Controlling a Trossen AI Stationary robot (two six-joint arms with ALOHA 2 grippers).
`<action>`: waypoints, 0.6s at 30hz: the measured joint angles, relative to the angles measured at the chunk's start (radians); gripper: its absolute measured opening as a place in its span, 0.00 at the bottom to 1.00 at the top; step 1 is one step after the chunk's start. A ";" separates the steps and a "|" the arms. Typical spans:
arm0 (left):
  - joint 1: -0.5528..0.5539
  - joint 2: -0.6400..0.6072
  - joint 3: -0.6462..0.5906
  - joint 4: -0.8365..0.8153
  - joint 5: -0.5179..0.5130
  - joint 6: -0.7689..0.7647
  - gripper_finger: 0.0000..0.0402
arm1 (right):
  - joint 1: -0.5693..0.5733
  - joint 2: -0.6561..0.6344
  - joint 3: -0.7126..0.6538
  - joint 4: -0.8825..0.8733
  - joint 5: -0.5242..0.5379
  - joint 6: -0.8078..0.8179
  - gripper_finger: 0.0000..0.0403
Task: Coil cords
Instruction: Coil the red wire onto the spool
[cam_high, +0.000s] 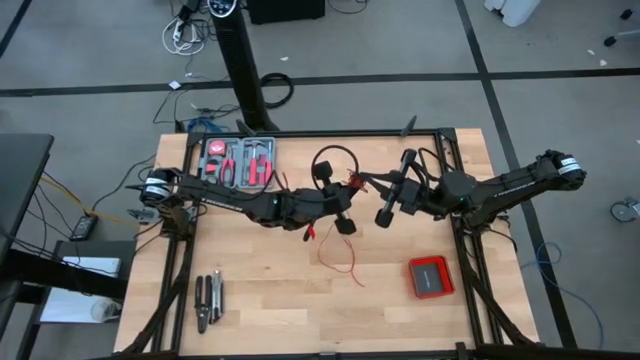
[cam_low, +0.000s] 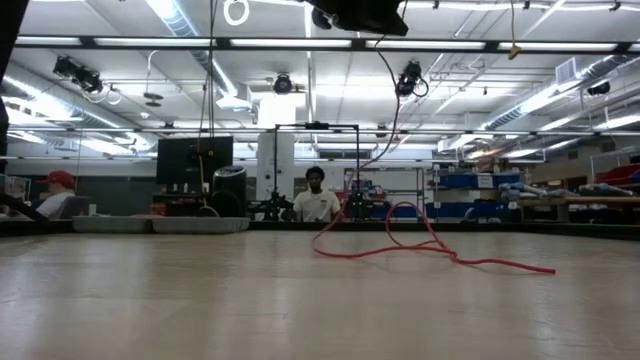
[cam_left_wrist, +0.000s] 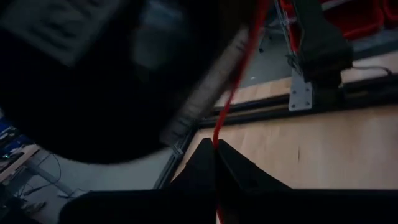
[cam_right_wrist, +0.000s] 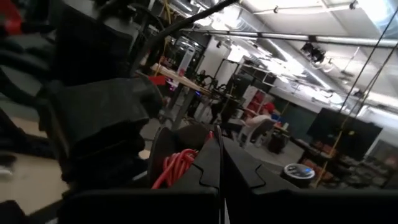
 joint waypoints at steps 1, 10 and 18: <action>0.000 0.000 0.000 0.016 -0.002 0.000 0.00 | 0.000 0.000 0.000 0.003 -0.001 0.020 0.00; 0.000 0.000 -0.001 0.048 -0.008 -0.003 0.00 | 0.000 0.000 0.000 0.016 -0.002 0.061 0.00; -0.001 -0.001 -0.007 0.070 -0.040 -0.007 0.00 | 0.018 0.000 0.000 0.051 0.006 0.059 0.00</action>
